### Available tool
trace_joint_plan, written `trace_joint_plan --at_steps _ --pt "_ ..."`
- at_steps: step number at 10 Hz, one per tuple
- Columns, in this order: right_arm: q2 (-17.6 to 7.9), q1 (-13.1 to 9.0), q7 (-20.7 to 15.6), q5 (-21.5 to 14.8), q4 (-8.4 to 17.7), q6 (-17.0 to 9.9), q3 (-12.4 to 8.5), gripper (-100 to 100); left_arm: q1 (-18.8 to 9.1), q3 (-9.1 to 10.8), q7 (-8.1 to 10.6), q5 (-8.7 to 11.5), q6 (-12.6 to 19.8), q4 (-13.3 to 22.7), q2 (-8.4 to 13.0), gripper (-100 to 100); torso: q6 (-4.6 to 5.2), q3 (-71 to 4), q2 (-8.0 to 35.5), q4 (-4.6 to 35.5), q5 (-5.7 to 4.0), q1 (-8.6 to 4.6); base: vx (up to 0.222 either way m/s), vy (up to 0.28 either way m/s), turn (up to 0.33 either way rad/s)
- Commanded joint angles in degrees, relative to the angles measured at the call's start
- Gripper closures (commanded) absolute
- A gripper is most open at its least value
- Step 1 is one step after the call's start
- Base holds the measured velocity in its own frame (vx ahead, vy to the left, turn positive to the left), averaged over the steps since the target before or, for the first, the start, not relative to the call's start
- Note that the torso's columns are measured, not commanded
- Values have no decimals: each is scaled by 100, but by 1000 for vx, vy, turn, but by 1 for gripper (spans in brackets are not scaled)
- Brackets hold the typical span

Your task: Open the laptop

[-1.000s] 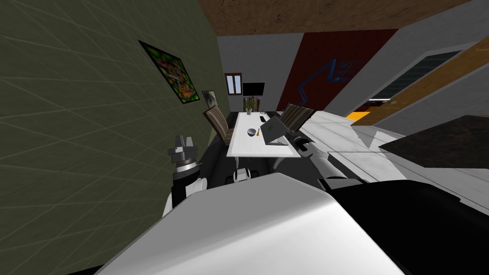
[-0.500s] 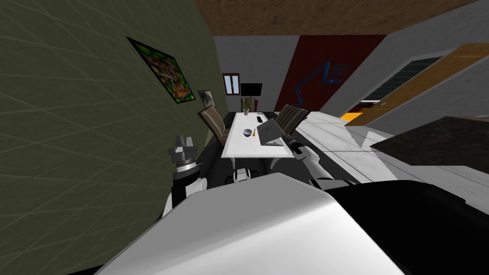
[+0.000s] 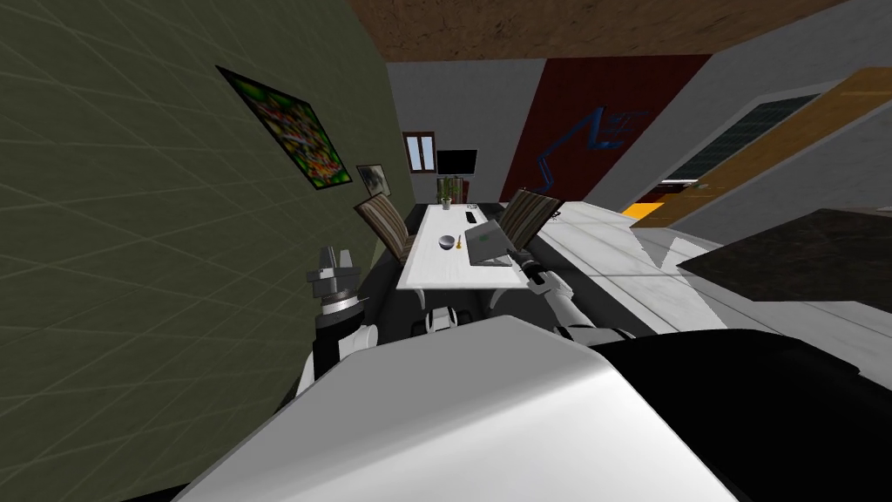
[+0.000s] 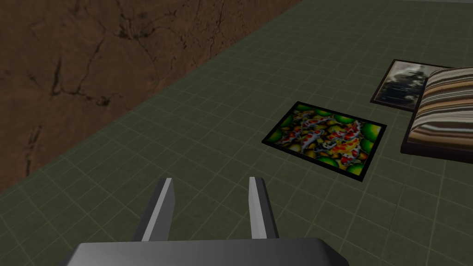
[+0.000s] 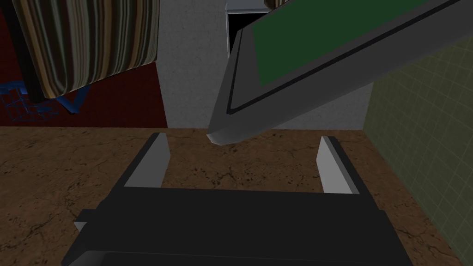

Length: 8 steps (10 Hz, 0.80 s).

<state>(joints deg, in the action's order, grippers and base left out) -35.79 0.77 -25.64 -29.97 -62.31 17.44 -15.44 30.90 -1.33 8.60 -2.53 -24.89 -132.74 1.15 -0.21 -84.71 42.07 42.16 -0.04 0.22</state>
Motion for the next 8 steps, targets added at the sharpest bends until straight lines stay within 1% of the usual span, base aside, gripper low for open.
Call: trace_joint_plan --at_steps 1,4,7,8 --pt "-334 -53 296 65 -16 -225 119 -100 0 -1 0 0 0 0 -1 0 15 16 25 11 12 16 -63 61 53" --pt "-668 -100 565 140 -1 -390 225 -100 0 0 0 0 0 0 -1 0 22 15 23 13 1 -31 -50 36 52" --pt "-1002 -146 834 216 14 -554 330 -100 0 0 0 0 0 0 0 0 22 12 18 11 3 -23 -47 26 61" --pt "-936 -139 777 200 -7 -538 321 -100 0 0 0 0 0 0 0 0 21 10 15 10 4 -19 -16 12 11"
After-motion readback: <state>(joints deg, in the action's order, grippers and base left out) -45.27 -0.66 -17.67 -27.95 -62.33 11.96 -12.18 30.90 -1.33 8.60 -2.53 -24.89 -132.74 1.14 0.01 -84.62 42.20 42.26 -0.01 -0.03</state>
